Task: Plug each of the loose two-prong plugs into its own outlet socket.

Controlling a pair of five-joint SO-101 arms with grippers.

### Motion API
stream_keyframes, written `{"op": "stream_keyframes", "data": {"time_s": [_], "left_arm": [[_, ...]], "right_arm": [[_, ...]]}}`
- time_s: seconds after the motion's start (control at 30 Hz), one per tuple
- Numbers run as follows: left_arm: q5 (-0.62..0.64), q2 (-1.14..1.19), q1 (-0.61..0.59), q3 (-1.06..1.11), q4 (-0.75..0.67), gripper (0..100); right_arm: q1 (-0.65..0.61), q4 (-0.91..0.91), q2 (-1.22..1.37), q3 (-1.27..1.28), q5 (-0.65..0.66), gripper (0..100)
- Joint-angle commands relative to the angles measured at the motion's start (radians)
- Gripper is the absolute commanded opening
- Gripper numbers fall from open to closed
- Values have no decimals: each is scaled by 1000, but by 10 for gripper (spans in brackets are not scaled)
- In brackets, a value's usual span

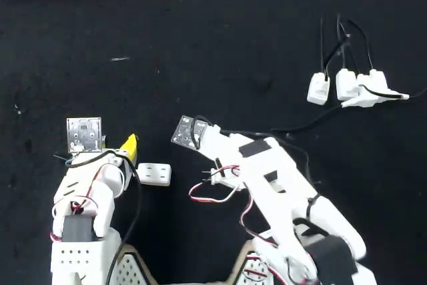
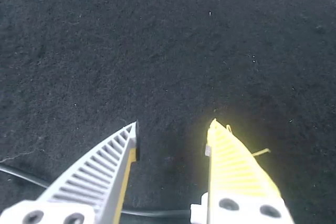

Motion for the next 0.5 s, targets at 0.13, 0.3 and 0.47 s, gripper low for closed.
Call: {"op": "stream_keyframes", "data": {"time_s": [0.13,0.3,0.47], "left_arm": [[-5,-3,-5,-28,-9,223],[-5,-3,-5,-28,-9,223],[-5,-3,-7,-28,-9,223]], "right_arm": [[-18,-6,-237,107,-11,138],[-20,29,-403,142,-57,138],[-138,138,-469,179,-60,138]]}}
